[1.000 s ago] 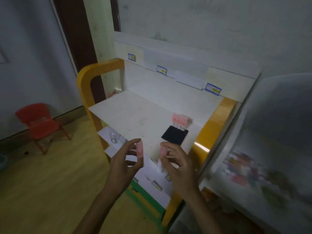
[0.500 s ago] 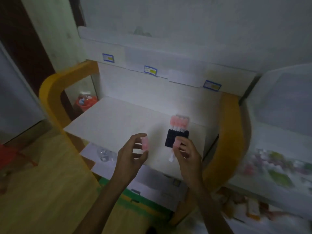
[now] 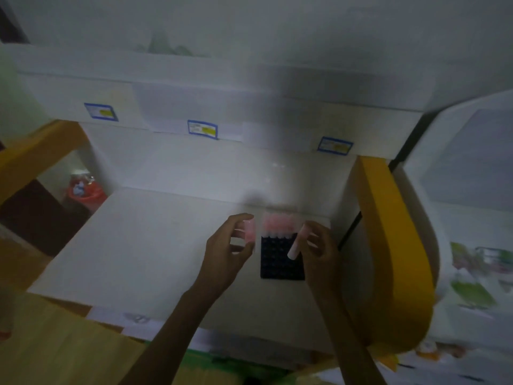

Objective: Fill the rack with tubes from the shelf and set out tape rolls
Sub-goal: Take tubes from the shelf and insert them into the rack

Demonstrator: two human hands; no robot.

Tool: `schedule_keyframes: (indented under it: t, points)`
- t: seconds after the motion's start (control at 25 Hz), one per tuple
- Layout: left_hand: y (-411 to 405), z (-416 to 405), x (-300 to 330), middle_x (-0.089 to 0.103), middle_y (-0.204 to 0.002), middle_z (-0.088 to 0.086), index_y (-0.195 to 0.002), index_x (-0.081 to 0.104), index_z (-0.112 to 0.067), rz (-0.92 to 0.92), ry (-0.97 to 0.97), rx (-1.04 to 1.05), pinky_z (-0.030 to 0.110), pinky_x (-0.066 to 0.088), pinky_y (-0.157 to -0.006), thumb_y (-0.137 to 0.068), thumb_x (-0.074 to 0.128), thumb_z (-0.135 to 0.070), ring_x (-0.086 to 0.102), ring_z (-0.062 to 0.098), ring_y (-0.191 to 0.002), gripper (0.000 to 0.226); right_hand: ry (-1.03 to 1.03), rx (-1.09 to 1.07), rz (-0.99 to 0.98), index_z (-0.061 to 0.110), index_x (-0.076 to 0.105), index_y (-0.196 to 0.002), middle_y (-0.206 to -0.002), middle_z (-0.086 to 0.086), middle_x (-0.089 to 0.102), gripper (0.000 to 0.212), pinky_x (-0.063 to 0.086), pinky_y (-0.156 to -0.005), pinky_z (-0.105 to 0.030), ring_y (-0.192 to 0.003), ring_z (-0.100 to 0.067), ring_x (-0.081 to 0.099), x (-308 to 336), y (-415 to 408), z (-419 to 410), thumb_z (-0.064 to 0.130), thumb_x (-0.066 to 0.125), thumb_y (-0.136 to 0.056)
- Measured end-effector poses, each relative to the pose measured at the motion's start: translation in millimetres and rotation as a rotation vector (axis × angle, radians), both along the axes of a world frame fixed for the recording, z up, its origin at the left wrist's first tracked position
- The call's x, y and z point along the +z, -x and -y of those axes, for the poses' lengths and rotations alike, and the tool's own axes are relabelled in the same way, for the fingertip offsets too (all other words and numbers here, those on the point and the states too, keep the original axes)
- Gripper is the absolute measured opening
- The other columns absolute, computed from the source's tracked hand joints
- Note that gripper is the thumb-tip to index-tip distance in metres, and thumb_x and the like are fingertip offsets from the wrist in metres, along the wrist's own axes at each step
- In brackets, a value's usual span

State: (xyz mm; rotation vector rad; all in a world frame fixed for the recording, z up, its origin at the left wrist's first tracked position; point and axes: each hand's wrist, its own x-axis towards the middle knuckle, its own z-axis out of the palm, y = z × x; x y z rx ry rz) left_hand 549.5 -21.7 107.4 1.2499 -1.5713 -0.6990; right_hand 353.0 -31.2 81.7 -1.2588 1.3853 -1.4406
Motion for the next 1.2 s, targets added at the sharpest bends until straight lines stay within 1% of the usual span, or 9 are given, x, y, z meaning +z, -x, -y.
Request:
schedule_keyframes:
  t: [0.12, 0.24, 0.36, 0.52, 0.68, 0.88, 0.96, 1.12, 1.2]
  points:
    - [5.2, 24.1, -1.3, 0.063, -0.105, -0.007, -0.118, 0.054, -0.028, -0.003, -0.014, -0.038, 0.021, 0.056, -0.067, -0.084, 0.071, -0.004, 0.062, 0.006, -0.092, 0.045, 0.031, -0.147, -0.034, 0.021, 0.061, -0.116, -0.114, 0.009, 0.063, 0.027, 0.051, -0.076, -0.011, -0.102, 0.003, 0.059, -5.1, 5.6, 16.6, 0.016, 0.064, -0.090]
    - [8.1, 42.0, -4.7, 0.063, -0.107, -0.004, -0.117, 0.053, -0.031, 0.010, -0.021, -0.076, 0.021, 0.057, -0.067, -0.084, 0.071, -0.004, 0.063, 0.005, -0.092, 0.046, 0.031, -0.244, -0.012, 0.021, 0.062, -0.111, -0.109, 0.009, 0.063, 0.024, 0.048, -0.073, -0.007, -0.094, 0.011, 0.058, -11.0, 7.2, 30.2, 0.010, 0.064, -0.090]
    - [8.1, 53.5, -9.6, 0.062, -0.106, -0.006, -0.117, 0.053, -0.031, 0.023, -0.020, -0.117, 0.022, 0.057, -0.066, -0.085, 0.070, -0.005, 0.063, 0.005, -0.092, 0.045, 0.016, -0.289, -0.024, 0.025, 0.060, -0.107, -0.106, 0.009, 0.063, 0.029, 0.048, -0.071, -0.008, -0.091, 0.013, 0.059, -22.0, 10.2, 40.7, 0.004, 0.064, -0.088]
    - [-0.9, 62.2, -13.5, 0.062, -0.104, -0.007, -0.115, 0.055, -0.031, 0.009, -0.023, -0.152, 0.020, 0.056, -0.065, -0.083, 0.070, -0.001, 0.063, 0.003, -0.089, 0.046, -0.016, -0.226, -0.068, 0.031, 0.061, -0.103, -0.107, 0.006, 0.065, 0.031, 0.051, -0.078, -0.015, -0.095, 0.004, 0.061, -30.1, 9.6, 57.2, 0.004, 0.064, -0.089]
    - [-12.5, 68.6, -24.0, 0.063, -0.103, -0.005, -0.115, 0.057, -0.025, 0.011, -0.011, -0.166, 0.022, 0.056, -0.064, -0.082, 0.071, 0.000, 0.064, 0.007, -0.087, 0.043, -0.025, -0.152, -0.096, 0.035, 0.060, -0.100, -0.102, 0.006, 0.066, 0.033, 0.052, -0.078, -0.019, -0.091, 0.002, 0.064, -28.1, 3.4, 66.7, 0.004, 0.062, -0.090]
    - [-17.9, 75.4, -25.7, 0.064, -0.102, -0.002, -0.113, 0.057, -0.030, -0.033, -0.029, -0.200, 0.021, 0.056, -0.063, -0.079, 0.071, 0.004, 0.065, 0.010, -0.086, 0.050, -0.055, -0.143, -0.157, 0.037, 0.062, -0.097, -0.099, 0.006, 0.068, 0.033, 0.054, -0.080, -0.030, -0.094, -0.012, 0.066, -38.5, 6.3, 68.0, 0.007, 0.066, -0.087]
    - [-17.3, 77.2, -26.8, 0.064, -0.102, -0.002, -0.114, 0.057, -0.029, -0.033, -0.021, -0.208, 0.021, 0.056, -0.064, -0.079, 0.071, 0.004, 0.065, 0.009, -0.086, 0.050, -0.054, -0.124, -0.186, 0.037, 0.062, -0.095, -0.099, 0.010, 0.067, 0.030, 0.053, -0.083, -0.028, -0.095, -0.010, 0.065, -40.5, 5.4, 65.7, 0.008, 0.066, -0.088]
    - [-14.1, 80.7, -31.9, 0.063, -0.104, -0.004, -0.115, 0.057, -0.025, -0.013, 0.000, -0.225, 0.020, 0.056, -0.064, -0.079, 0.070, 0.005, 0.064, 0.007, -0.088, 0.048, -0.046, -0.076, -0.245, 0.038, 0.060, -0.097, -0.098, 0.018, 0.066, 0.023, 0.049, -0.081, -0.016, -0.094, -0.001, 0.063, -37.3, 3.9, 64.4, 0.016, 0.063, -0.092]
    - [-11.7, 82.0, -34.1, 0.063, -0.103, -0.004, -0.115, 0.058, -0.024, -0.013, 0.007, -0.224, 0.019, 0.055, -0.064, -0.079, 0.070, 0.006, 0.064, 0.007, -0.087, 0.048, -0.037, -0.073, -0.267, 0.035, 0.061, -0.099, -0.100, 0.015, 0.066, 0.023, 0.049, -0.082, -0.017, -0.094, 0.000, 0.063, -40.6, 6.1, 63.9, 0.014, 0.064, -0.091]
